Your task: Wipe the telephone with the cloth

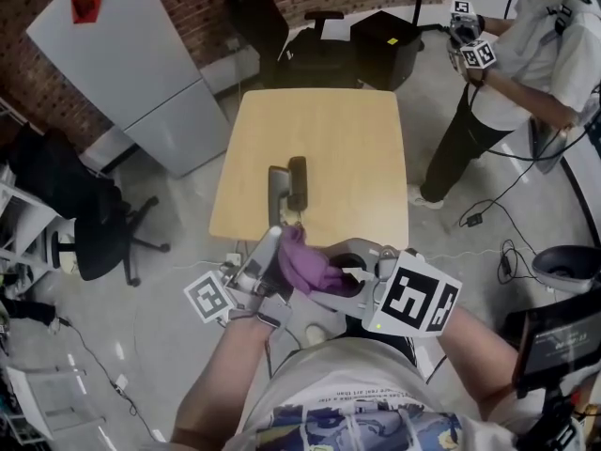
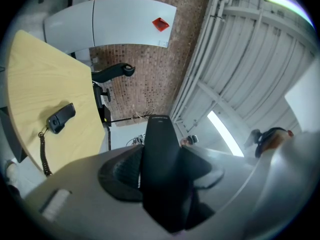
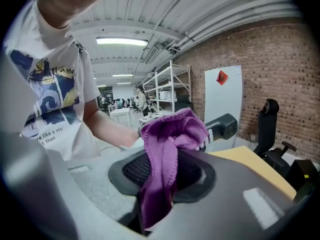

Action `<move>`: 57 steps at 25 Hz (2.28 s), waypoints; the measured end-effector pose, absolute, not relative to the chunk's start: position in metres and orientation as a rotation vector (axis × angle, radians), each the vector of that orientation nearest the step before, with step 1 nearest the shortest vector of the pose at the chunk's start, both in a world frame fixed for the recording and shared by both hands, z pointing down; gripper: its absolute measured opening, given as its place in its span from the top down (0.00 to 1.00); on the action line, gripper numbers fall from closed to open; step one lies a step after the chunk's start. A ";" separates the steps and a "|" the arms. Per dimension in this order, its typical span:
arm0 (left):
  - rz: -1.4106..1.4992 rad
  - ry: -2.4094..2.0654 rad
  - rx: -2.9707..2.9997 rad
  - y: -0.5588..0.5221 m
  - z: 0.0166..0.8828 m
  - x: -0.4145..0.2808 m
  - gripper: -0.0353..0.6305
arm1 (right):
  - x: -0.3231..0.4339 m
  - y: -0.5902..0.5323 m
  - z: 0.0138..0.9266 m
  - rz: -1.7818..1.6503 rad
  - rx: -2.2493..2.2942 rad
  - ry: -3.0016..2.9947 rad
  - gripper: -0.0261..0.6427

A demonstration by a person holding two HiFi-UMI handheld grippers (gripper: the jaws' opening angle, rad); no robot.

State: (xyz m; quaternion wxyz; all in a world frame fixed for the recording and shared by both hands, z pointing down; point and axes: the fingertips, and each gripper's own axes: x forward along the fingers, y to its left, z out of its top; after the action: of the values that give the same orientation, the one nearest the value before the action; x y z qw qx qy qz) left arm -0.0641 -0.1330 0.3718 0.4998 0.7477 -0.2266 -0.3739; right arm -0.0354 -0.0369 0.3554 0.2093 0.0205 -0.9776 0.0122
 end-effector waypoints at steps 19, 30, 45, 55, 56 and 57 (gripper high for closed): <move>-0.963 -0.555 1.748 -0.144 0.371 -0.094 0.56 | -0.041 -0.042 0.418 0.162 0.024 -2.601 0.80; -0.903 -0.565 1.774 -0.151 0.390 -0.063 0.56 | 0.025 -0.099 0.456 0.282 0.344 -2.559 0.80; -0.377 -1.133 1.812 -0.236 0.486 -0.083 0.56 | 0.051 -0.204 0.458 0.390 0.430 -2.580 0.80; 0.072 -1.438 1.811 -0.272 0.558 -0.085 0.56 | 0.070 -0.231 0.471 0.473 0.364 -2.556 0.80; 0.132 -1.462 1.811 -0.276 0.568 -0.082 0.56 | 0.076 -0.233 0.472 0.480 0.359 -2.555 0.80; 0.193 -1.486 1.811 -0.280 0.576 -0.080 0.56 | 0.081 -0.236 0.473 0.487 0.356 -2.555 0.80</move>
State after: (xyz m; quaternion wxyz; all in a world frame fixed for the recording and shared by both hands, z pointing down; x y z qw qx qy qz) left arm -0.0801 -0.2799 0.5762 0.3852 0.7110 -0.5834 0.0758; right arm 0.0810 -0.2358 0.4730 0.2552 0.1311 -0.9410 0.1795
